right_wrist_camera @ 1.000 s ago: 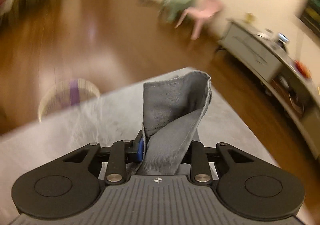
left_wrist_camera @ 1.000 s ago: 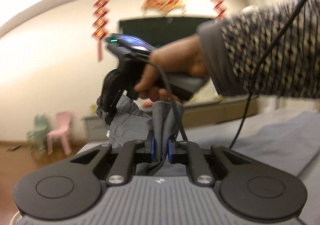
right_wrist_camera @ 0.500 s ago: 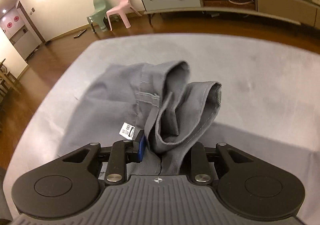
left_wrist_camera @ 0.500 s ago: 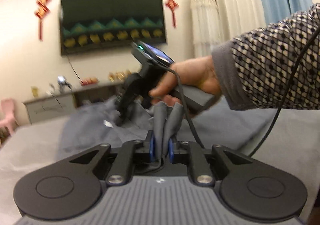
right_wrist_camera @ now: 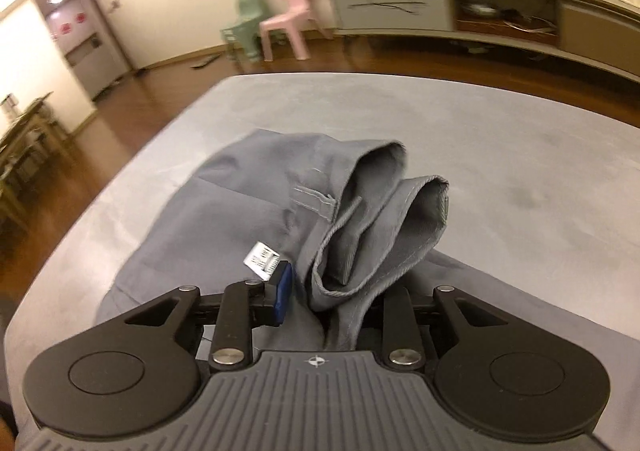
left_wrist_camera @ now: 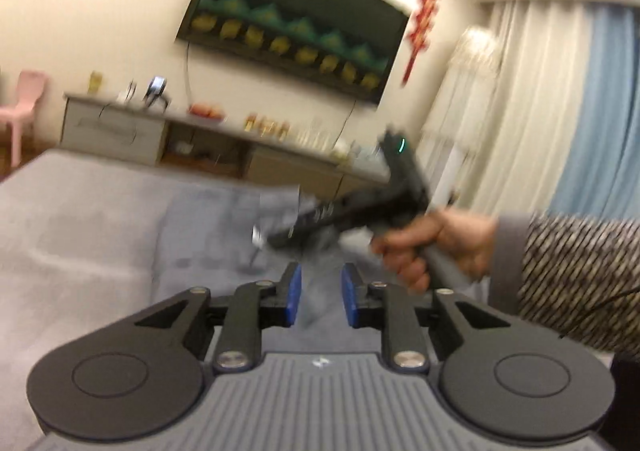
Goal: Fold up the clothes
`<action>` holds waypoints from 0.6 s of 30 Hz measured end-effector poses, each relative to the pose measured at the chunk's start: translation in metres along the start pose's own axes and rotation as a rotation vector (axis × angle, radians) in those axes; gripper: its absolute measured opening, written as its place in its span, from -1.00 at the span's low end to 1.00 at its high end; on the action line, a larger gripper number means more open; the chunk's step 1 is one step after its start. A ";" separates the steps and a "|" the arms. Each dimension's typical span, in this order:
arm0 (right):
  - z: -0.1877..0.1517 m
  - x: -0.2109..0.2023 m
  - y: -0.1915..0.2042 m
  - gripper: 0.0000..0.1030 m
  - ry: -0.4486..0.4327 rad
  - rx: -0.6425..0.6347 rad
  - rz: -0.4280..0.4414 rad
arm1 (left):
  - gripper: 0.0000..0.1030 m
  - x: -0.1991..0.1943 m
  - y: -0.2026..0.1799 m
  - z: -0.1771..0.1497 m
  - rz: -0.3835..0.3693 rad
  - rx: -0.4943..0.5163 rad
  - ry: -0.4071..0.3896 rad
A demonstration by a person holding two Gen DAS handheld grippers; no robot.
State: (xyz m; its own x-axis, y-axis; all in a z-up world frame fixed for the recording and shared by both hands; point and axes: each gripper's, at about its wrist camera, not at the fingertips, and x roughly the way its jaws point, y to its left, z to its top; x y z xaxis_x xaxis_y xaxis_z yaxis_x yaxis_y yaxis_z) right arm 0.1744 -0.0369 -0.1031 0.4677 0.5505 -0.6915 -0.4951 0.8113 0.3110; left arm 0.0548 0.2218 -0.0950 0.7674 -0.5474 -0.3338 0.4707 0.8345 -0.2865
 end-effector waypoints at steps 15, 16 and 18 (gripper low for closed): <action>0.045 -0.058 0.057 0.36 -0.282 -0.062 -0.344 | -0.64 0.035 0.002 -0.029 0.074 0.015 0.299; 0.051 -0.047 0.073 0.34 -0.255 -0.127 -0.302 | -0.64 0.039 0.002 -0.029 0.077 0.020 0.305; 0.062 -0.008 0.102 0.27 -0.146 -0.237 -0.237 | -0.64 0.042 0.001 -0.029 0.081 0.027 0.313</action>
State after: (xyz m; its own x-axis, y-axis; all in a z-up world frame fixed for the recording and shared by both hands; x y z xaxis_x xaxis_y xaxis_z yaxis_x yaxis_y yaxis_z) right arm 0.1656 0.0537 -0.0255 0.6809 0.3886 -0.6208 -0.5084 0.8609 -0.0187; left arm 0.0751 0.1983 -0.1352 0.6337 -0.4687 -0.6154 0.4281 0.8751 -0.2257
